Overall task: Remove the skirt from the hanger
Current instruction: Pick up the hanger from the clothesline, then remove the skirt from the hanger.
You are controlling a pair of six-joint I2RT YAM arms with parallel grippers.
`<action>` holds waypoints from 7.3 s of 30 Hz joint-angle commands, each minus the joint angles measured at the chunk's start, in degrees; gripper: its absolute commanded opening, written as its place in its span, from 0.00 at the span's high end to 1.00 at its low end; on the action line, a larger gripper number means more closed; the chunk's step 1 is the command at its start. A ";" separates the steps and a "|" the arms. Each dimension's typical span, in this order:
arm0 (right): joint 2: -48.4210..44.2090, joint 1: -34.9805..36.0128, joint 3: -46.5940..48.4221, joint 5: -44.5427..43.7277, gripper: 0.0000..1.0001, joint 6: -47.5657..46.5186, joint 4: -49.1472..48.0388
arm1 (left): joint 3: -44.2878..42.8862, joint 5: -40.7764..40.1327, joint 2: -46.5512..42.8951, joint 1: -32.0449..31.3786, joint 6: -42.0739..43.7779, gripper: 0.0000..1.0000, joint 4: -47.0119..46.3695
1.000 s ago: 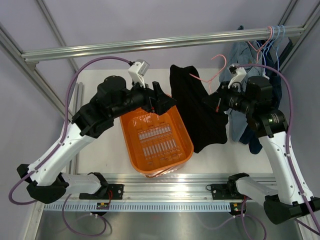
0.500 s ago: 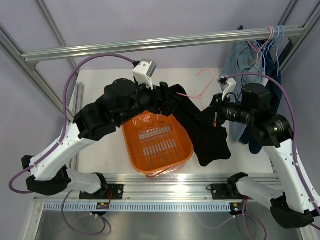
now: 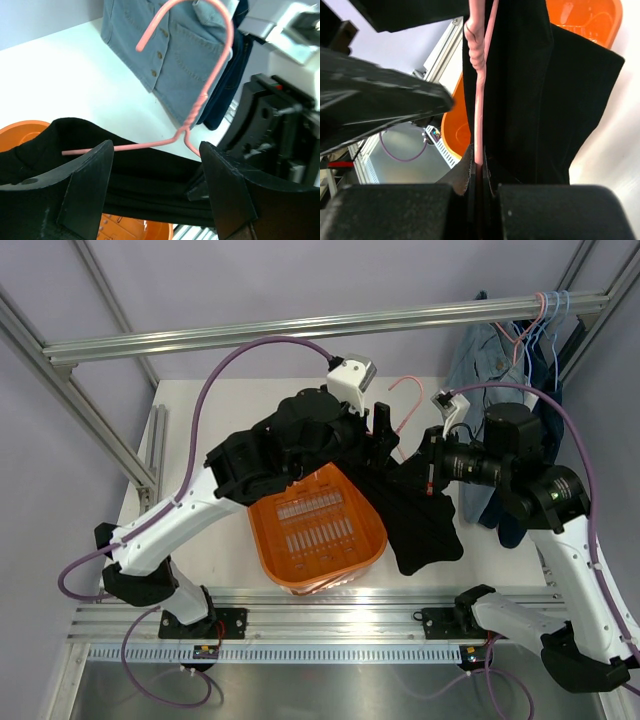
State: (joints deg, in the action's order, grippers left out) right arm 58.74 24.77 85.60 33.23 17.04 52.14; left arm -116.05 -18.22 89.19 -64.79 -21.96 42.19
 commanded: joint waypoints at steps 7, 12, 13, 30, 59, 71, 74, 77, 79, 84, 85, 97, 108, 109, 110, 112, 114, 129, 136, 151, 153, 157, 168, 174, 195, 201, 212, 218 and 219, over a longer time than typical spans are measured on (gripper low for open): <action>1.03 2.12 2.73 2.80 1.00 1.07 -3.10 | -4.62 -1.56 2.83 -0.07 1.65 0.36 -1.24; 1.02 2.91 3.16 2.54 1.00 1.07 -2.75 | -8.49 -1.56 5.82 -0.07 2.18 0.39 0.17; 0.94 3.00 3.25 2.71 1.00 0.98 -2.66 | -8.58 -1.56 6.08 -0.07 2.09 0.41 -0.01; -2.75 3.53 7.04 -5.62 0.01 0.19 4.54 | -17.01 -2.79 8.55 3.09 2.97 1.00 5.96; -20.16 3.44 -13.97 -7.75 0.29 5.37 -23.30 | -13.42 -0.68 -5.43 10.92 -1.34 1.00 7.11; -16.73 3.44 -12.48 1.39 0.44 8.80 -27.79 | -13.32 -3.58 -4.20 10.92 -0.46 1.00 6.85; -17.34 3.44 -12.48 2.10 0.45 8.98 -27.10 | -14.64 -4.37 -3.23 10.92 0.33 1.00 7.20; -18.75 3.44 -12.22 0.53 0.44 8.10 -23.08 | -15.43 -4.46 -2.35 10.83 2.09 1.00 7.46; -20.15 3.44 -10.38 -6.75 0.39 6.36 -16.33 | -14.74 -3.15 -3.31 10.92 4.62 1.00 7.11; -19.10 3.44 -1.69 -26.24 0.24 2.04 -3.81 | -8.17 -0.78 -9.10 10.83 4.38 1.00 7.12; -18.23 3.44 -0.62 -27.68 0.24 1.43 -2.76 | -6.92 -0.24 -10.16 10.83 3.94 1.00 6.76; -1.09 3.53 13.98 -3.19 0.48 5.46 -5.28 | 2.58 -0.07 -15.54 10.74 4.64 1.00 3.60; 2.17 4.75 11.87 1.74 0.48 8.71 -9.51 | 0.74 -0.33 -12.90 10.65 5.78 1.00 3.68; 2.17 5.10 11.26 1.92 0.48 9.06 -10.64 | 0.56 -0.50 -12.64 10.65 5.87 1.00 3.77; 2.17 5.89 11.17 2.18 0.48 9.33 -11.18 | 0.39 -0.59 -12.37 10.65 5.96 1.00 3.68; 2.17 6.77 11.16 1.40 0.48 9.42 -11.53 | -0.14 -0.85 -11.76 10.65 6.22 1.00 3.86; 1.99 7.30 10.99 1.57 0.47 10.03 -12.06 | -0.32 -1.29 -11.23 10.65 6.48 1.00 4.03; -0.73 8.54 8.88 -5.29 0.39 7.57 -6.52 | -0.85 -1.56 -12.19 10.65 6.66 1.00 4.39; -0.03 8.62 9.67 -4.15 0.38 7.83 -5.56 | -1.02 -0.86 -11.67 10.57 6.58 1.00 3.77; 1.82 9.85 8.88 -4.23 0.49 8.19 -8.63 | -1.64 0.02 -11.14 10.48 6.57 1.00 3.33; 1.90 9.85 9.05 -4.14 0.58 8.19 -8.98 | -1.37 0.11 -11.14 10.48 6.49 1.00 3.16; 2.17 9.85 9.15 -4.40 0.81 8.19 -9.42 | -1.02 0.11 -11.14 10.39 6.40 1.00 2.98; -2.39 9.85 6.26 -10.11 1.00 6.87 -8.20 | -0.14 -14.64 -12.63 11.44 5.60 1.00 3.51; -8.90 9.85 1.51 -16.88 1.00 5.46 -5.56 | -4.10 -13.35 -13.51 22.15 6.13 1.00 0.00; -13.04 9.77 2.30 -33.50 1.00 1.59 -1.86 | 10.04 -6.91 -34.33 25.77 7.46 1.00 0.43; -12.78 9.77 0.00 -31.39 1.00 1.77 -4.93 | 7.86 -0.61 -35.93 25.86 7.45 1.00 1.49; -0.04 9.77 20.01 -20.75 1.00 -1.04 -8.38 | 16.73 4.68 -33.82 25.86 5.70 1.00 2.81; 3.84 9.77 23.74 -19.43 1.00 -1.04 -8.20 | 18.57 3.80 -33.46 25.77 5.52 1.00 3.43; 3.75 9.77 23.12 -20.74 1.00 -1.56 -8.28 | 18.93 4.15 -34.07 25.86 5.52 1.00 2.72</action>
State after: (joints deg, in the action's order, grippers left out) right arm 63.33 35.62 106.30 16.03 17.74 44.29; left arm -98.54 -8.10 57.10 -40.47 -19.75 44.18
